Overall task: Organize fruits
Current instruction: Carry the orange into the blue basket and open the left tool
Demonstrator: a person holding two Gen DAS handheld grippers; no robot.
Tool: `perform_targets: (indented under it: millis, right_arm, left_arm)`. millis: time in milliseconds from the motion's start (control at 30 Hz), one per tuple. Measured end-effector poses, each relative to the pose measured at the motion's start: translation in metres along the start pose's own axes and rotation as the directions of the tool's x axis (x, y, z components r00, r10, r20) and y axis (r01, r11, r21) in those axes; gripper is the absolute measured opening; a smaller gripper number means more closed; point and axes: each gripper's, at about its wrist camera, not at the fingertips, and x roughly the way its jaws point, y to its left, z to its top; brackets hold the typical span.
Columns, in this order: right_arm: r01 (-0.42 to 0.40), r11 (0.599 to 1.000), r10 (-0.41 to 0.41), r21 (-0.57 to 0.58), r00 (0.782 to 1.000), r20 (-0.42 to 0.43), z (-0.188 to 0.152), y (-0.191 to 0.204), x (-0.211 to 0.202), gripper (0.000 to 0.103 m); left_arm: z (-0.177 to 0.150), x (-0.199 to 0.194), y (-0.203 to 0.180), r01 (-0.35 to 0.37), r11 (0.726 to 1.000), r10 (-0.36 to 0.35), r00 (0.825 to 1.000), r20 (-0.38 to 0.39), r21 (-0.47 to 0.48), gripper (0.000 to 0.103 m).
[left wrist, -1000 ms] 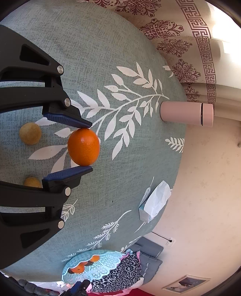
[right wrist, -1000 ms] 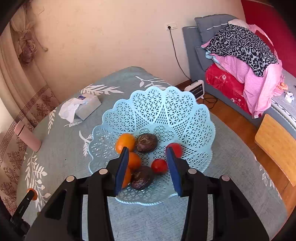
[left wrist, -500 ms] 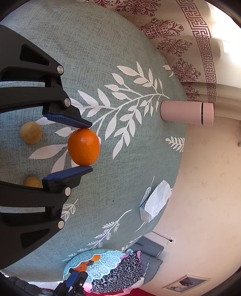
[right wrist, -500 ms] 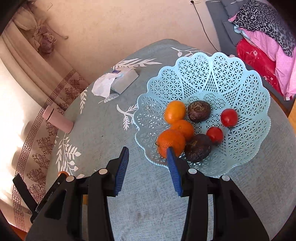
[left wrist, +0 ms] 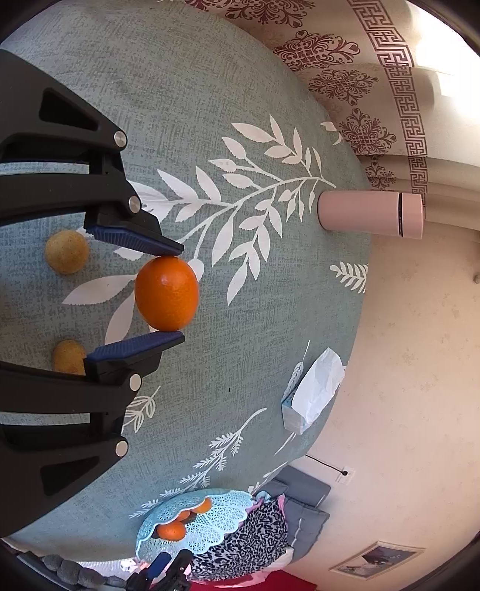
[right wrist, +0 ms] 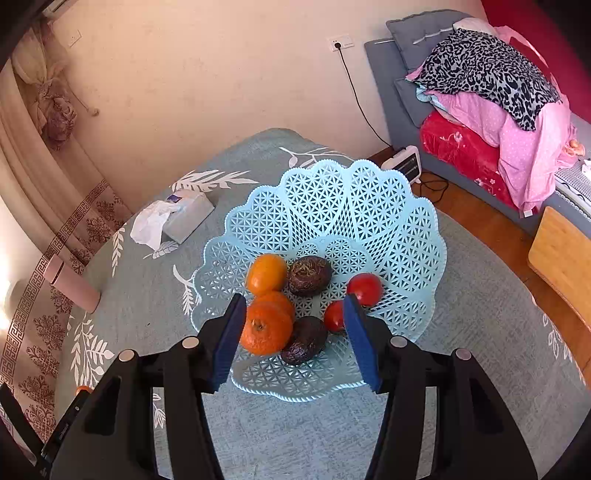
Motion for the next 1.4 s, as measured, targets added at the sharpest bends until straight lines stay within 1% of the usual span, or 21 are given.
perform_targets:
  millis: [133,200,300,467,533,633,733,933,1033,1167,1233,1267,1300,1333,1367,1400]
  right_arm:
    - [0.015,1.0,-0.014,-0.023,0.999,0.047,0.001,0.0,-0.009,0.056]
    - [0.019,1.0,-0.018,-0.016,0.998,0.064,0.002,-0.005,-0.013,0.057]
    - [0.048,0.999,-0.047,-0.006,0.994,0.097,0.003,-0.012,-0.015,0.057]
    - [0.122,0.992,-0.116,-0.025,0.978,0.174,0.003,-0.023,-0.018,0.059]
    - [0.158,0.987,-0.145,-0.039,0.965,0.22,0.002,-0.027,-0.022,0.065]
    - [0.203,0.978,-0.183,-0.044,0.942,0.28,-0.001,-0.035,-0.028,0.068]
    - [0.217,0.975,-0.194,-0.045,0.934,0.3,-0.005,-0.041,-0.028,0.068]
    - [0.208,0.978,-0.193,-0.022,0.938,0.287,-0.011,-0.05,-0.022,0.068]
    - [0.206,0.978,-0.197,-0.002,0.936,0.29,-0.01,-0.053,-0.022,0.068]
    - [0.207,0.978,-0.206,0.025,0.938,0.28,-0.01,-0.057,-0.018,0.068]
    - [0.207,0.978,-0.207,0.028,0.939,0.276,-0.011,-0.058,-0.016,0.068]
    - [0.208,0.978,-0.207,0.024,0.939,0.275,-0.011,-0.057,-0.015,0.068]
    - [0.209,0.978,-0.206,0.02,0.939,0.275,-0.011,-0.057,-0.015,0.068]
    - [0.209,0.978,-0.205,0.018,0.939,0.276,-0.012,-0.056,-0.014,0.068]
    - [0.208,0.978,-0.204,0.016,0.939,0.278,-0.012,-0.056,-0.015,0.068]
    - [0.207,0.978,-0.203,0.017,0.939,0.279,-0.012,-0.056,-0.015,0.068]
  left_arm:
    - [-0.002,-0.004,-0.009,0.029,0.999,-0.028,0.999,-0.016,0.018,0.042]
    - [-0.003,-0.006,-0.016,0.037,0.999,-0.036,0.999,-0.024,0.032,0.042]
    - [-0.002,-0.008,-0.028,0.059,0.997,-0.057,0.998,-0.039,0.052,0.042]
    - [0.007,-0.013,-0.057,0.114,0.989,-0.11,0.993,-0.046,0.099,0.042]
    - [0.01,-0.013,-0.071,0.144,0.983,-0.139,0.989,-0.05,0.117,0.042]
    - [0.015,-0.008,-0.092,0.194,0.972,-0.185,0.98,-0.078,0.134,0.042]
    - [0.019,-0.002,-0.115,0.24,0.958,-0.225,0.969,-0.104,0.159,0.042]
    - [0.023,0.007,-0.168,0.314,0.922,-0.291,0.948,-0.13,0.227,0.042]
    - [0.024,0.013,-0.192,0.35,0.902,-0.322,0.935,-0.145,0.254,0.042]
    - [0.026,0.025,-0.22,0.399,0.875,-0.361,0.915,-0.179,0.274,0.042]
    - [0.026,0.03,-0.23,0.419,0.866,-0.378,0.906,-0.192,0.272,0.043]
    - [0.027,0.032,-0.235,0.429,0.863,-0.387,0.901,-0.196,0.267,0.048]
    - [0.029,0.034,-0.238,0.434,0.862,-0.395,0.899,-0.191,0.26,0.061]
    - [0.03,0.035,-0.239,0.435,0.864,-0.4,0.899,-0.179,0.254,0.068]
    - [0.032,0.034,-0.24,0.434,0.866,-0.403,0.9,-0.166,0.249,0.072]
    - [0.033,0.034,-0.24,0.434,0.866,-0.405,0.9,-0.162,0.249,0.073]
